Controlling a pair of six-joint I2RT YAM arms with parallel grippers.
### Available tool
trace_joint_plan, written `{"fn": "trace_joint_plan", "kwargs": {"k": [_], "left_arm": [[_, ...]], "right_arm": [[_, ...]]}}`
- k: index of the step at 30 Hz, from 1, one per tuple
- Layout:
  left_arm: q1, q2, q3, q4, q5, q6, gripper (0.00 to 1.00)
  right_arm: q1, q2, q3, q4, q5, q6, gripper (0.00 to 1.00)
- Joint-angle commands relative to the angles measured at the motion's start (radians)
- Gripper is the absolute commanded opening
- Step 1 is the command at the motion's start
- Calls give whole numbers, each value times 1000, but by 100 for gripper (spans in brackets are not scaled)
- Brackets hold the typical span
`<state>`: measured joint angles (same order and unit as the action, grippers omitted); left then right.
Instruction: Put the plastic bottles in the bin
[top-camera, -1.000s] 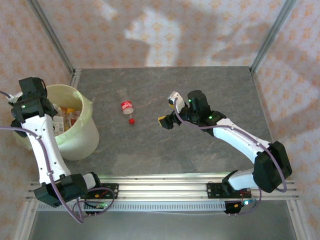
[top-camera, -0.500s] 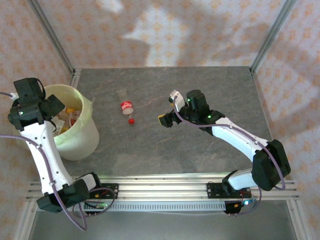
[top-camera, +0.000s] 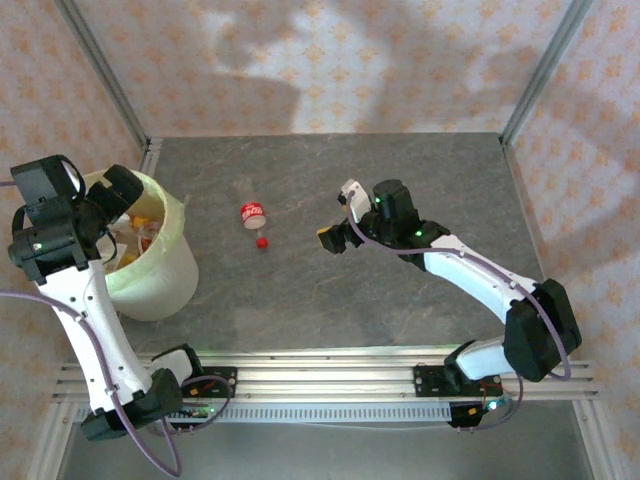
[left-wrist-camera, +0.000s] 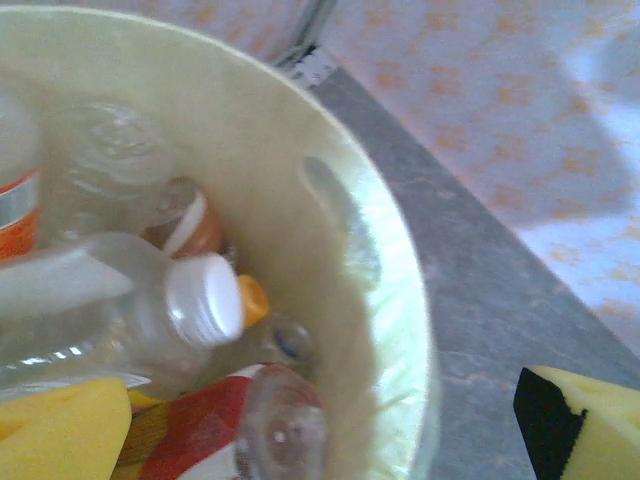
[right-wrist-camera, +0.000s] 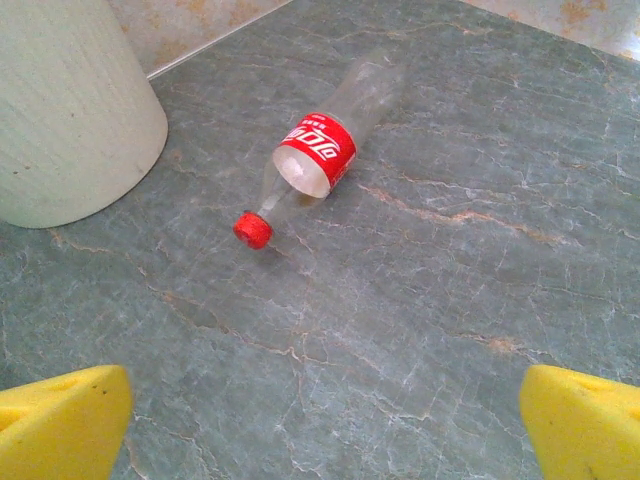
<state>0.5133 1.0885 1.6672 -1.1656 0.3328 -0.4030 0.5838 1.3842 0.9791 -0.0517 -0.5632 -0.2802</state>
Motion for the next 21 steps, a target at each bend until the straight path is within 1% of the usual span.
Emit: {"fn": "trace_joint_plan", "kwargs": {"k": [1, 3, 5, 6, 7, 10, 11, 13, 18, 20, 21], "left_arm": [[4, -4, -8, 64, 33, -41, 100], [4, 2, -14, 57, -49, -54, 100], [5, 2, -26, 63, -97, -70, 100], [4, 1, -32, 71, -98, -84, 100], [5, -1, -41, 84, -71, -96, 100], [-18, -23, -119, 215, 106, -187, 100], [-55, -27, -154, 263, 142, -216, 100], [-153, -21, -168, 291, 117, -232, 100], [-456, -8, -172, 360, -103, -265, 100], [-563, 14, -170, 373, -204, -270, 100], [-622, 31, -164, 366, -275, -272, 100]], "right_arm": [[5, -4, 0, 41, 18, 10, 99], [6, -8, -3, 41, 19, 9, 99], [7, -11, -8, 40, 23, 10, 99], [6, -14, -11, 41, 26, 9, 99], [5, -17, -14, 41, 29, 9, 99], [6, -18, -23, 53, 46, 22, 99], [6, -19, -29, 69, 59, 36, 99], [6, -19, -39, 105, 102, 90, 99], [0, -16, -25, 131, 230, 243, 99], [-3, -19, -28, 137, 280, 295, 99], [-6, -22, -32, 141, 305, 322, 99]]}}
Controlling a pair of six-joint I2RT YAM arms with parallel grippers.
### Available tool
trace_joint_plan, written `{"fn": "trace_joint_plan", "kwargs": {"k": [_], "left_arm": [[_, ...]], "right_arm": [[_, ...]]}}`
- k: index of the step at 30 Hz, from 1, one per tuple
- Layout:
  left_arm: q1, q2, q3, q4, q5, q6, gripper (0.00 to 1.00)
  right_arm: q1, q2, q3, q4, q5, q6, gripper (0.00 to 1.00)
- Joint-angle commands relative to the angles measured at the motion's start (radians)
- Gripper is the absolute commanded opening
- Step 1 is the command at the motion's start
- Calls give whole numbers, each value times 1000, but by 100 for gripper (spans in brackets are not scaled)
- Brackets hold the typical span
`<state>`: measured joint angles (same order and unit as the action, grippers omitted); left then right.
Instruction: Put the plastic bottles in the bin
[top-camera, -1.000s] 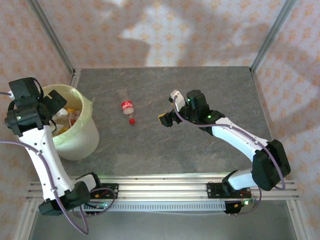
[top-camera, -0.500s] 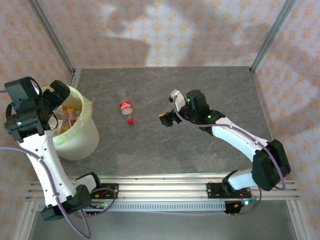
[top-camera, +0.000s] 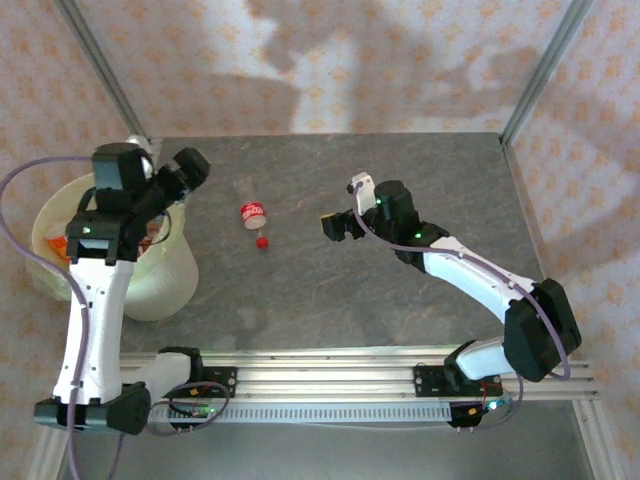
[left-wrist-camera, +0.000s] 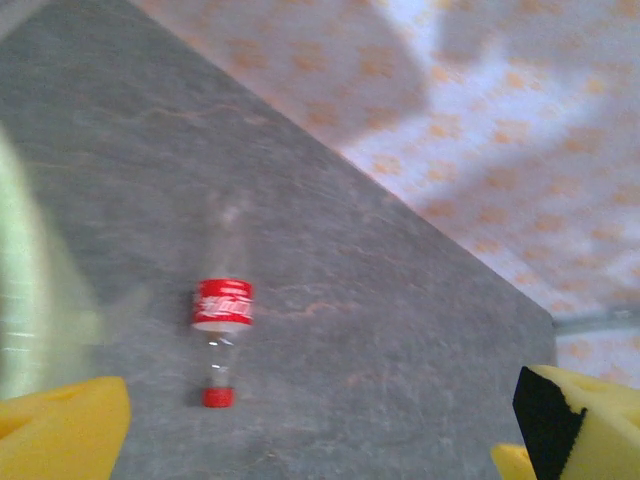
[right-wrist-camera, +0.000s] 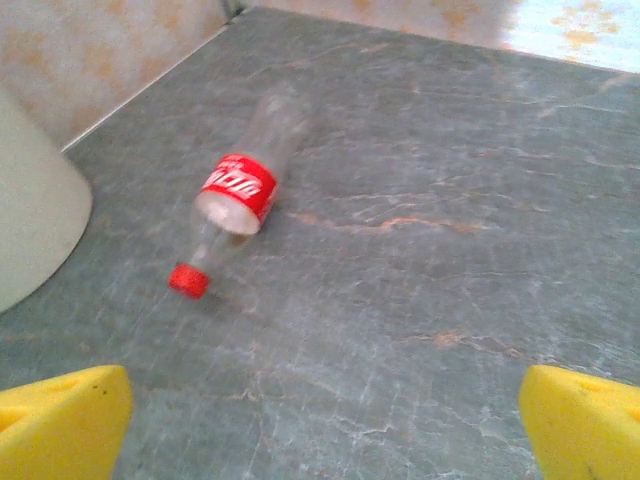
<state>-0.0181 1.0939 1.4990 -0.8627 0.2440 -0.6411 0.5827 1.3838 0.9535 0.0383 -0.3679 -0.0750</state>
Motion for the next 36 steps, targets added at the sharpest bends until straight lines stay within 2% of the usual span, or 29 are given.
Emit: {"fn": "trace_joint_plan", "kwargs": {"k": [1, 8, 9, 11, 15, 22, 36], "left_arm": [[-147, 43, 7, 59, -259, -37, 100], [-402, 216, 17, 35, -575, -73, 100], [-428, 253, 18, 33, -608, -88, 100], [-448, 326, 7, 55, -586, -127, 100], [-448, 488, 3, 77, -543, -204, 100], [-424, 720, 79, 21, -651, -208, 100], [-219, 1064, 284, 77, -435, -41, 98]], "right_arm": [[-8, -27, -11, 56, 129, 138, 99], [-13, -80, -94, 106, 246, 182, 99], [-14, -89, -100, 101, 266, 192, 99], [-15, -105, -108, 92, 292, 195, 99], [-19, -124, -117, 73, 309, 180, 99], [-20, -153, -116, 15, 311, 110, 99], [-21, -174, -119, -23, 341, 76, 99]]}}
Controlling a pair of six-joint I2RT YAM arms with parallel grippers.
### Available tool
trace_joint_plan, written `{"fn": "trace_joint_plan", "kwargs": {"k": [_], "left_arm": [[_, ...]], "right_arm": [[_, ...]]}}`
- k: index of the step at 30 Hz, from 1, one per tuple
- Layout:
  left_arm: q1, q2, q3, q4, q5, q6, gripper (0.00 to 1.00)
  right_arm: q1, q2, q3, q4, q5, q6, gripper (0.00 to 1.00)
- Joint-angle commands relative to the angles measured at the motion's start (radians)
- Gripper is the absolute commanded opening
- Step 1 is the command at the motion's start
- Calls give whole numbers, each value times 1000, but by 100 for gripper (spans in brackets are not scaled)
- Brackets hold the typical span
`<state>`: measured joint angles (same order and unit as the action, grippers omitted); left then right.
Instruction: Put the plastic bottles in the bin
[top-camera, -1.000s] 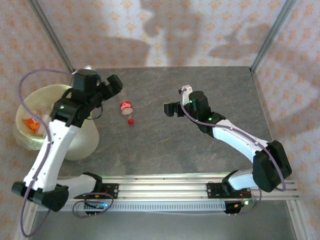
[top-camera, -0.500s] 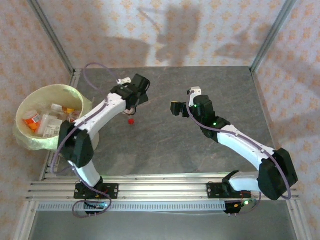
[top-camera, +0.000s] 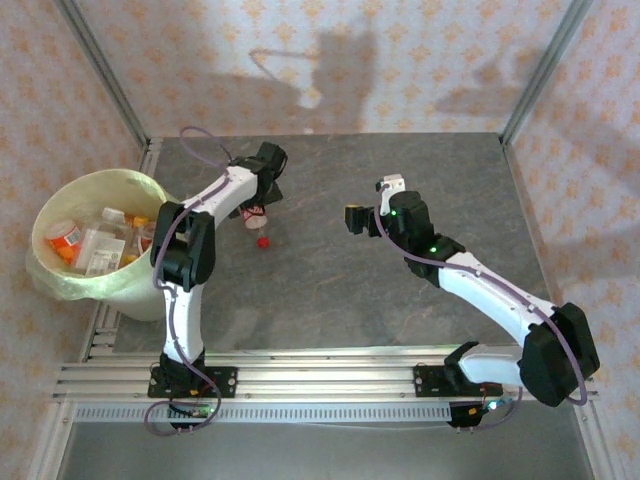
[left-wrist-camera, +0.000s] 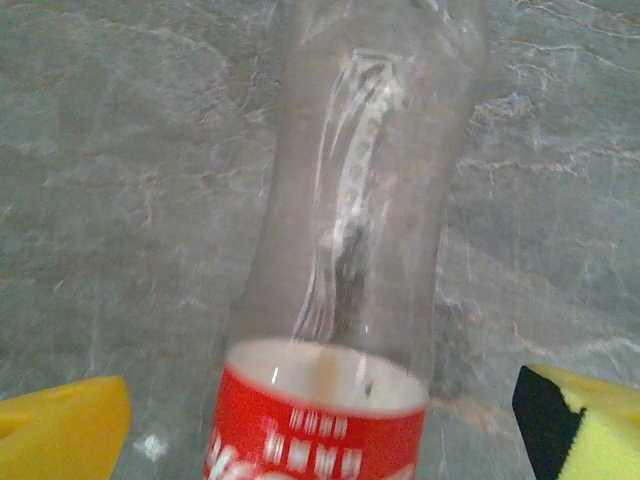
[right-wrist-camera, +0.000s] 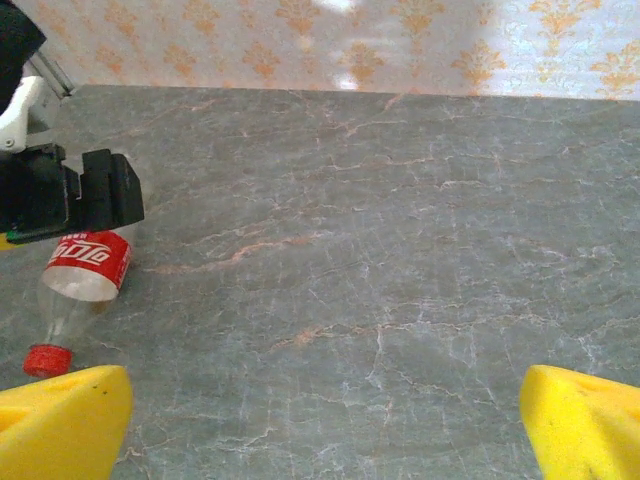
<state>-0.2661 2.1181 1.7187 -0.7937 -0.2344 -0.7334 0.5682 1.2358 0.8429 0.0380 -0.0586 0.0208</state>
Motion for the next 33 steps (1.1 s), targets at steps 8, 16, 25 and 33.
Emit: {"fn": "trace_joint_plan", "kwargs": {"k": [8, 16, 25, 33], "left_arm": [[82, 151, 115, 101, 192, 115, 90], [94, 186, 121, 117, 204, 168, 76], [92, 120, 76, 161, 205, 193, 57], [51, -21, -18, 204, 128, 300, 53]], "right_arm": [[-7, -44, -18, -48, 55, -29, 99], [-6, -32, -12, -49, 51, -22, 99], [-6, -18, 7, -55, 36, 3, 99], [-6, -15, -1, -46, 33, 14, 99]]}}
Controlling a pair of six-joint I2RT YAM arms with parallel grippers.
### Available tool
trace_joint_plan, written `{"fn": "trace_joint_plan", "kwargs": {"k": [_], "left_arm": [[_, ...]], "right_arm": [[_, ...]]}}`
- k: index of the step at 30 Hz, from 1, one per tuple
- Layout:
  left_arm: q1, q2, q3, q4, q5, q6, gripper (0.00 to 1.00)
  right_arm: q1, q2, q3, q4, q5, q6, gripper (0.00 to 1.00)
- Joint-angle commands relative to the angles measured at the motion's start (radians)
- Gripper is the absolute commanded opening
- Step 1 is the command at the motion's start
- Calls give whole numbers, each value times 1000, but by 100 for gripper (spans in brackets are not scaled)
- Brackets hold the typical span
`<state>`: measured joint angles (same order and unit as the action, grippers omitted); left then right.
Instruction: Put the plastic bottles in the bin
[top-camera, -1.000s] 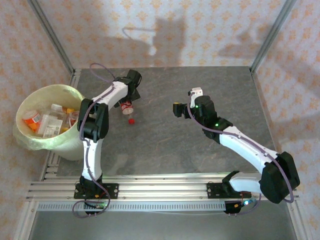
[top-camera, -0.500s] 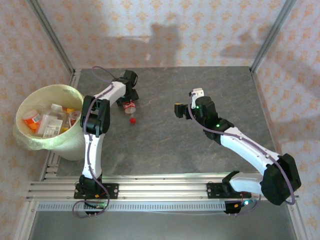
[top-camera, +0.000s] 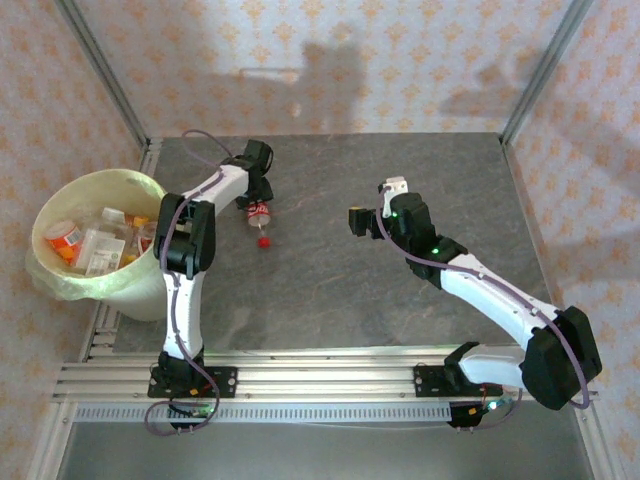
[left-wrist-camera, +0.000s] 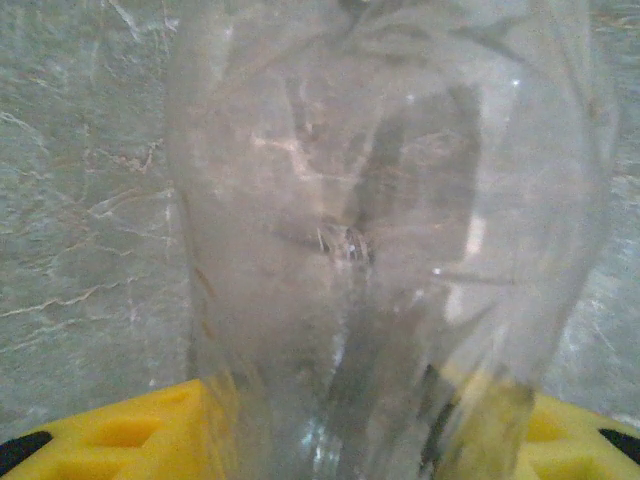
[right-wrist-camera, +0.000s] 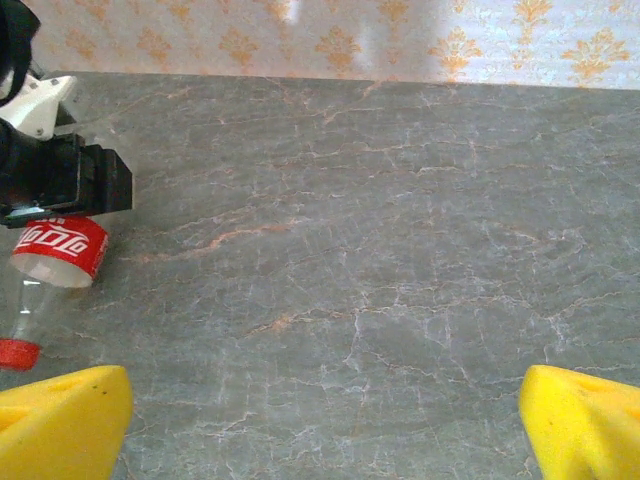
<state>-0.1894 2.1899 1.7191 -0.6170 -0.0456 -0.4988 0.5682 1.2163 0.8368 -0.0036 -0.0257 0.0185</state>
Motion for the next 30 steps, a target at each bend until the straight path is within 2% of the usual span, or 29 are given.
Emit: {"fn": "trace_joint_plan", "kwargs": {"k": [1, 9, 18, 24, 30], "left_arm": [[-34, -112, -29, 32, -75, 83, 53], [-126, -305, -150, 177, -178, 229, 50], [-153, -598, -293, 303, -171, 290, 48], [-152, -830, -269, 237, -162, 339, 48], [-151, -959, -153, 105, -286, 470, 48]], "right_arm": [[-6, 6, 4, -3, -3, 18, 99], [-7, 11, 4, 4, -5, 17, 99], [-6, 12, -8, 30, -5, 18, 99], [-7, 37, -8, 62, -13, 27, 99], [-8, 76, 5, 83, -38, 35, 99]]}}
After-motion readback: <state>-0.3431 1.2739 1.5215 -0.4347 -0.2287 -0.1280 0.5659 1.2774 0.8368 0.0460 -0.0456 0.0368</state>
